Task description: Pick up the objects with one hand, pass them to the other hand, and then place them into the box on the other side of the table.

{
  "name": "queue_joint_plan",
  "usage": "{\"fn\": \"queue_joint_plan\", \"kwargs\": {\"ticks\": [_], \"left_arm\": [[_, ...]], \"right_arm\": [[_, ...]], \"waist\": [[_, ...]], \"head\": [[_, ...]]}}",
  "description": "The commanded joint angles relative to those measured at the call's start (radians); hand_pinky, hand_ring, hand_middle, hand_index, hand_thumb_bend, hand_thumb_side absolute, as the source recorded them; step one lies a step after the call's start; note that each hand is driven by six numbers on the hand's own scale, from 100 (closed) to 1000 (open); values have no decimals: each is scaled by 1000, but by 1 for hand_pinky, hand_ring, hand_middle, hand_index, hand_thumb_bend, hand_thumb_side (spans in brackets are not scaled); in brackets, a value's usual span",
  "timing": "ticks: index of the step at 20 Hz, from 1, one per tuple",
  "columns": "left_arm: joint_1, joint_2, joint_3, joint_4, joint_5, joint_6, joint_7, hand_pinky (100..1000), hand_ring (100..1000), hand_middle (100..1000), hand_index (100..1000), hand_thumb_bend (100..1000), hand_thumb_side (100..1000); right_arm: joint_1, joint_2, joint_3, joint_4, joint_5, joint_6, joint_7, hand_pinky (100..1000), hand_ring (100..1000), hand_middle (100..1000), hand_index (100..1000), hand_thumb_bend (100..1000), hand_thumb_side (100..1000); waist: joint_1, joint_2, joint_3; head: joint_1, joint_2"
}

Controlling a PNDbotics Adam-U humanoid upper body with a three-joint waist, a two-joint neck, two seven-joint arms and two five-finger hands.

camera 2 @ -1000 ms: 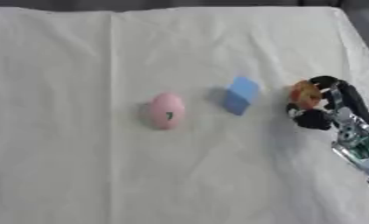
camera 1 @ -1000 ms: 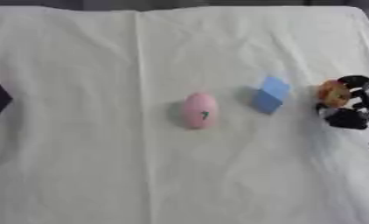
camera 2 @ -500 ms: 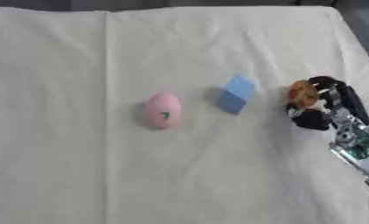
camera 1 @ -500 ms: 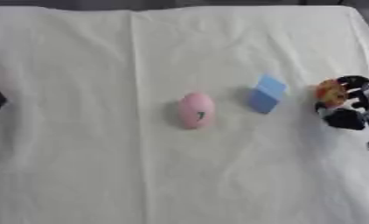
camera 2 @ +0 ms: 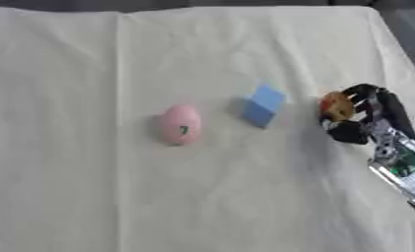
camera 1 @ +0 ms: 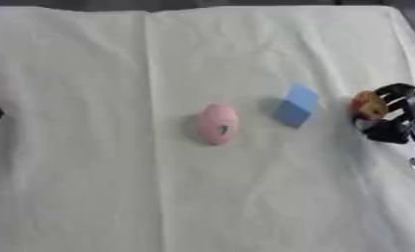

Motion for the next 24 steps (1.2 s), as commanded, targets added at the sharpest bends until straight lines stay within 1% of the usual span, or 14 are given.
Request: {"fn": "queue_joint_plan", "kwargs": {"ticks": [1, 4, 6, 12, 15, 17, 18, 24], "left_arm": [[-3, 12, 4, -17, -3, -2, -3, 904, 770, 677, 766, 100, 882], [-3, 10, 3, -17, -3, -1, -4, 904, 767, 674, 766, 100, 883], [-2, 10, 3, -17, -3, -1, -5, 904, 766, 671, 765, 100, 884], [4, 11, 3, -17, -2, 1, -5, 905, 766, 671, 764, 100, 884], [7, 13, 3, -17, -2, 1, -5, 906, 770, 672, 764, 100, 884], [9, 13, 3, -17, -1, 2, -5, 906, 770, 672, 764, 100, 884], [11, 14, 3, -17, -1, 2, -5, 907, 770, 673, 763, 100, 883], [18, 20, 5, -17, 1, 2, -4, 908, 771, 674, 762, 100, 879]], "right_arm": [[-3, -24, -1, -13, 38, 345, -356, 482, 610, 506, 701, 383, 100], [-6, -23, 5, -24, 73, 345, -356, 418, 583, 497, 672, 368, 100], [-9, -24, 12, -27, 91, 345, -356, 391, 571, 487, 662, 357, 100], [-18, -32, 24, -28, 135, 335, -343, 346, 559, 479, 633, 333, 100], [-19, -38, 21, -28, 149, 319, -340, 315, 548, 470, 601, 312, 100], [-19, -40, 20, -28, 155, 308, -342, 312, 547, 468, 598, 309, 100], [-19, -43, 20, -28, 157, 302, -344, 291, 538, 461, 570, 290, 100], [-19, -58, 20, -28, 161, 239, -356, 253, 527, 454, 548, 272, 100]], "waist": [[11, -1, 2], [11, 0, 2], [11, 0, 3], [9, -8, -4], [7, -15, -10], [7, -18, -13], [6, -21, -15], [6, -39, -28]], "head": [[-9, -18], [-9, -20], [-10, -19], [-9, -8], [-7, -2], [-7, 1], [-7, 3], [-2, 16]]}}
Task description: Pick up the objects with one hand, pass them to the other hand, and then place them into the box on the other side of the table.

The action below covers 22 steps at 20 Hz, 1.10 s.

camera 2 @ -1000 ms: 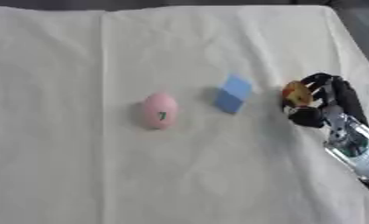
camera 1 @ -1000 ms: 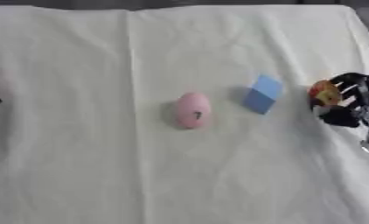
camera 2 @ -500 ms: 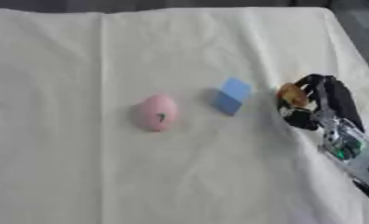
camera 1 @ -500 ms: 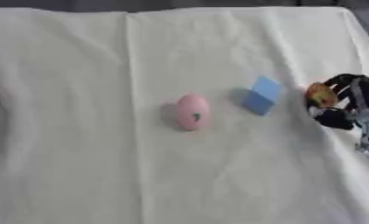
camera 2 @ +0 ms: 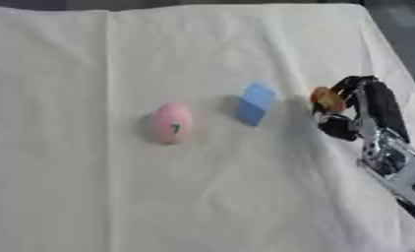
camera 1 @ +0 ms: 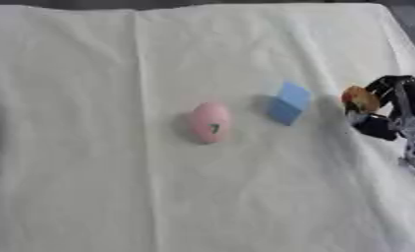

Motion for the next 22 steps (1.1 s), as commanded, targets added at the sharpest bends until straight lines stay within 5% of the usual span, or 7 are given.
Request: {"fn": "queue_joint_plan", "kwargs": {"ticks": [1, 22], "left_arm": [[2, 21, 6, -17, 1, -1, 0, 908, 771, 674, 762, 100, 879], [18, 31, 8, -17, 15, -4, -3, 912, 775, 676, 761, 100, 863]], "right_arm": [[-1, -43, -11, -15, 13, 269, -314, 252, 526, 453, 546, 270, 100], [-10, -26, 33, -15, 19, -25, -315, 194, 498, 441, 473, 230, 100]], "waist": [[5, -42, -6], [6, -105, -27]], "head": [[4, 7], [64, 48]]}}
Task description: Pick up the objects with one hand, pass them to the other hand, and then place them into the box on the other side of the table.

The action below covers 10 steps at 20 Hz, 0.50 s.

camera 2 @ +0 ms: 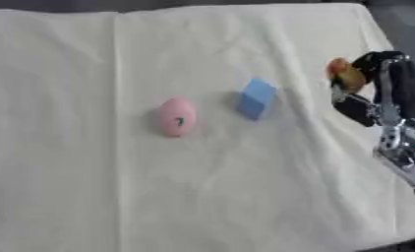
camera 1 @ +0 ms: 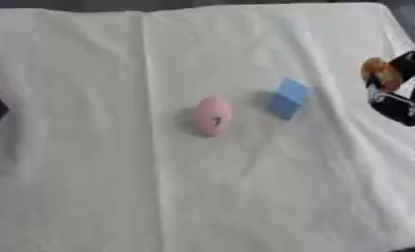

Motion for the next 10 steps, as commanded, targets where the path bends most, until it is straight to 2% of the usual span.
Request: {"fn": "queue_joint_plan", "kwargs": {"ticks": [1, 10], "left_arm": [[-6, 29, 8, -17, 8, -5, -3, 912, 775, 676, 761, 100, 862], [-17, 36, 4, -17, 18, -9, -10, 911, 776, 677, 761, 100, 849]], "right_arm": [[-11, -9, 3, -15, -7, 107, -166, 196, 497, 441, 471, 230, 100], [-53, 7, 64, -15, -20, -37, -164, 210, 489, 437, 455, 203, 100]], "waist": [[7, -46, 0], [13, -71, 4]], "head": [[6, 5], [32, 26]]}}
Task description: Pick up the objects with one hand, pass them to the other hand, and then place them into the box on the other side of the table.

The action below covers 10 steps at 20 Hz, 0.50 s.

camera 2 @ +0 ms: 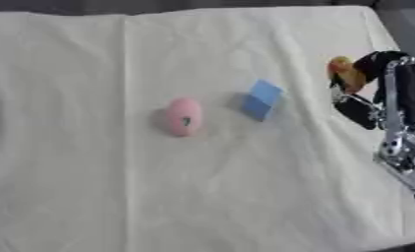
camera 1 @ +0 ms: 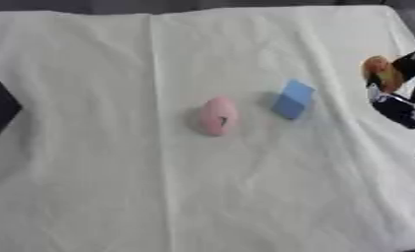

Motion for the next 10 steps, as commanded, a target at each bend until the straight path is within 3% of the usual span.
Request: {"fn": "queue_joint_plan", "kwargs": {"ticks": [1, 10], "left_arm": [[-14, 29, 4, -17, 8, -4, -5, 911, 776, 677, 761, 100, 847], [-20, 39, 2, -17, 16, -9, -9, 909, 776, 677, 761, 100, 836]], "right_arm": [[-12, -15, 11, -15, -9, 29, -80, 210, 488, 437, 454, 202, 100], [-39, -30, 48, -15, -40, -123, -45, 213, 486, 435, 450, 194, 100]], "waist": [[13, -44, 1], [16, -70, -3]], "head": [[15, 11], [52, 28]]}}
